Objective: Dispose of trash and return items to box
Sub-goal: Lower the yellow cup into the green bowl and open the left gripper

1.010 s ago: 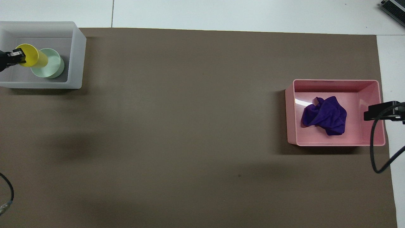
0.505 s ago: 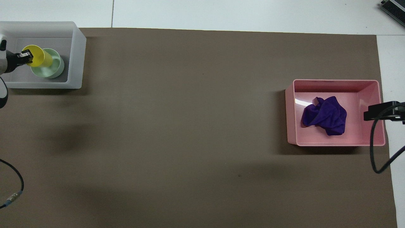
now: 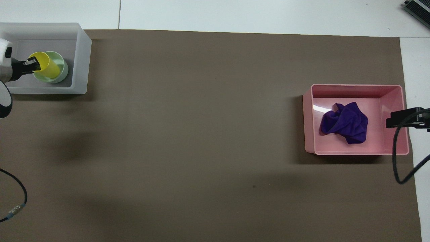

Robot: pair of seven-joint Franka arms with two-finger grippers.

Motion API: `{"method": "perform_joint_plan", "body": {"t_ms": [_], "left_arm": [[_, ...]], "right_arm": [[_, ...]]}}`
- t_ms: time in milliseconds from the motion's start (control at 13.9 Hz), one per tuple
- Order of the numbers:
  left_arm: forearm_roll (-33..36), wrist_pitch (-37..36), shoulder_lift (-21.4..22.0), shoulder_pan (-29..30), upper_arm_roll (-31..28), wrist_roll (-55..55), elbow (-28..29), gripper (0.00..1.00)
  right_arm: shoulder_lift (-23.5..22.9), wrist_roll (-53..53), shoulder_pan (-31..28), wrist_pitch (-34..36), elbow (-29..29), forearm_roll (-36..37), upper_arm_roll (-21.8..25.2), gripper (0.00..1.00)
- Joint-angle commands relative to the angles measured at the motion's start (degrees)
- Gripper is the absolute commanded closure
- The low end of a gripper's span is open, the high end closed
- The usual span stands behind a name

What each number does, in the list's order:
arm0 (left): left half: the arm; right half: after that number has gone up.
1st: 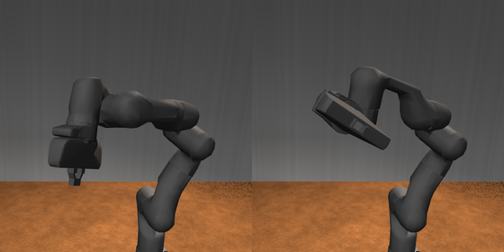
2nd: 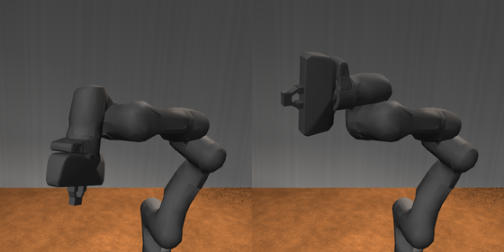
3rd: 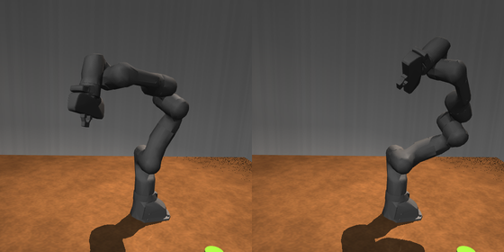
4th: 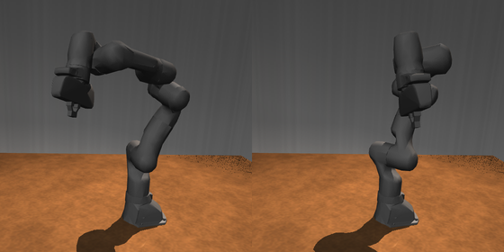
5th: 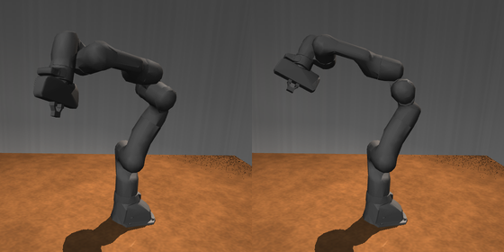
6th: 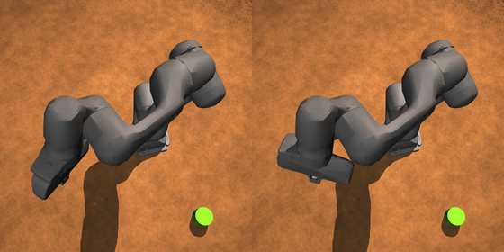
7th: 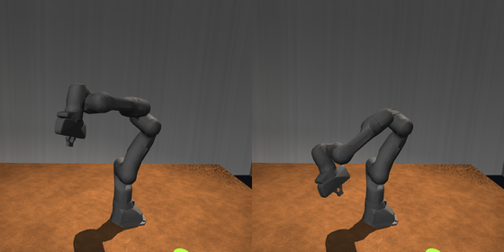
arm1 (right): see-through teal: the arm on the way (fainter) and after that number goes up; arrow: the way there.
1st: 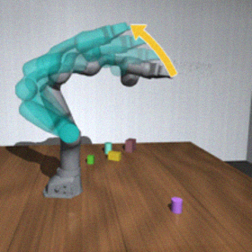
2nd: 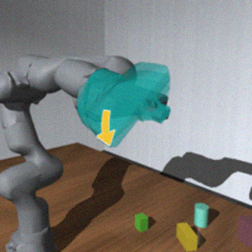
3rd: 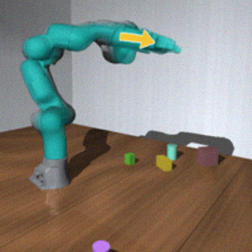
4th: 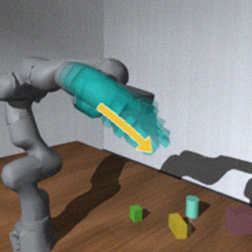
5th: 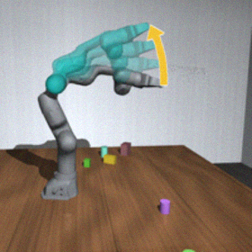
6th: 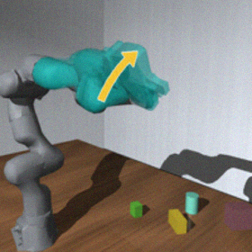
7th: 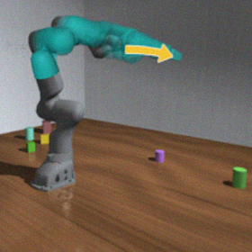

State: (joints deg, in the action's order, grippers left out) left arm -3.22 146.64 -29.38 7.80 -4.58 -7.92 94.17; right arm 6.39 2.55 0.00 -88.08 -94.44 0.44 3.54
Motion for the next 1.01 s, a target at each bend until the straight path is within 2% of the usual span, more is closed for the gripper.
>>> {"method": "perform_joint_plan", "body": {"t_ms": [0, 72, 361, 721, 938], "left_arm": [[0.0, -1.5, 1.5, -0.8, 0.1, 0.1, -0.1, 0.20], [0.1, -3.4, 2.5, -0.8, 0.4, 0.1, -0.7, 0.14], [0.1, -9.8, 7.0, -2.7, 0.5, 0.4, -0.8, 0.14], [0.3, -20.9, 12.9, -9.0, 0.4, 0.5, -0.9, 0.14], [0.7, -27.6, 16.3, -12.5, 0.4, 1.3, -0.9, 0.14]], "right_arm": [[1.6, -0.5, -0.3, -0.9, -1.9, 0.7, -0.6, 0.00], [1.6, -0.2, -0.3, -0.9, -1.9, 0.6, -0.6, 0.00], [1.5, 3.9, -0.3, -1.0, -1.7, -0.3, -0.6, 0.00], [-2.7, 5.8, -1.5, 3.6, 4.5, -2.9, -0.1, 0.00], [-2.8, 5.5, -1.3, 2.9, 4.4, -2.4, 0.1, 0.00]]}}
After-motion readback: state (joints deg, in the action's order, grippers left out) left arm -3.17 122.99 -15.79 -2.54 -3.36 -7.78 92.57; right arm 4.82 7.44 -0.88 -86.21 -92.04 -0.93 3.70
